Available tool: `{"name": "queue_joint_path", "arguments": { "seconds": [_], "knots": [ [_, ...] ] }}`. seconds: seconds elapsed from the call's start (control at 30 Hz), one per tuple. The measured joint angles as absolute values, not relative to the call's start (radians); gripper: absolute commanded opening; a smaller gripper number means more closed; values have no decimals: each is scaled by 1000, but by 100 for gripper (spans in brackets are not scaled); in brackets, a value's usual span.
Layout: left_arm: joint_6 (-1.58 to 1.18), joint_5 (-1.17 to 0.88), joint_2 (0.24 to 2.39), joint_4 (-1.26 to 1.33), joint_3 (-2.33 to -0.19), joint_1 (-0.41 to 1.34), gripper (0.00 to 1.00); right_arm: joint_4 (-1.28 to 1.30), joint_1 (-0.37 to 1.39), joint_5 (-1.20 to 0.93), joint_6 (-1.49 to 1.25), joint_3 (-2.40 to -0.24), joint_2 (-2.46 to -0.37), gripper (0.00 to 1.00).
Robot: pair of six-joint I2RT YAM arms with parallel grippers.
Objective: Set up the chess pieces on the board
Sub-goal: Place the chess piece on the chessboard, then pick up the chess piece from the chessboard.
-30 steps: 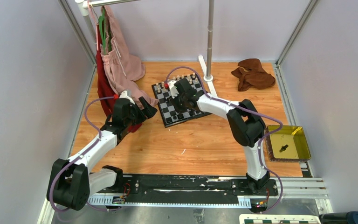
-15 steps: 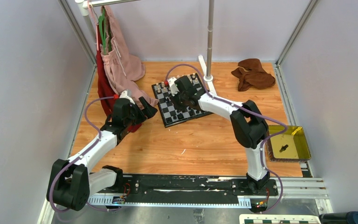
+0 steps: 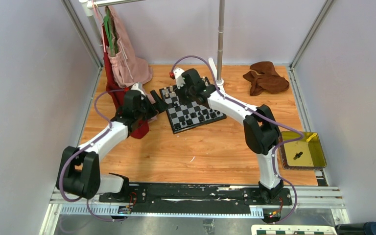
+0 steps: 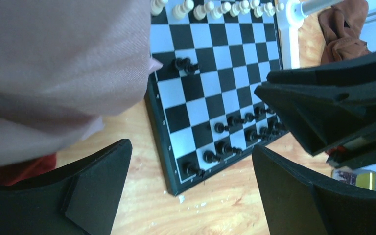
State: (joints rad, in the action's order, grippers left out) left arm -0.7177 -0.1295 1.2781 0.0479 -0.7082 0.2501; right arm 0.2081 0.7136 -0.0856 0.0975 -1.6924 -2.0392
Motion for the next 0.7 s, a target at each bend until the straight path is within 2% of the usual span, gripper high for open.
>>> {"name": "queue_joint_path", "arguments": {
  "seconds": [0.37, 0.7],
  "knots": [
    [-640, -115, 1565, 1, -945, 315, 95, 171, 635, -47, 76, -1669, -2038, 30],
    [-613, -50, 1676, -59, -1047, 371, 89, 143, 599, -39, 67, -1593, -2022, 30]
  ]
}}
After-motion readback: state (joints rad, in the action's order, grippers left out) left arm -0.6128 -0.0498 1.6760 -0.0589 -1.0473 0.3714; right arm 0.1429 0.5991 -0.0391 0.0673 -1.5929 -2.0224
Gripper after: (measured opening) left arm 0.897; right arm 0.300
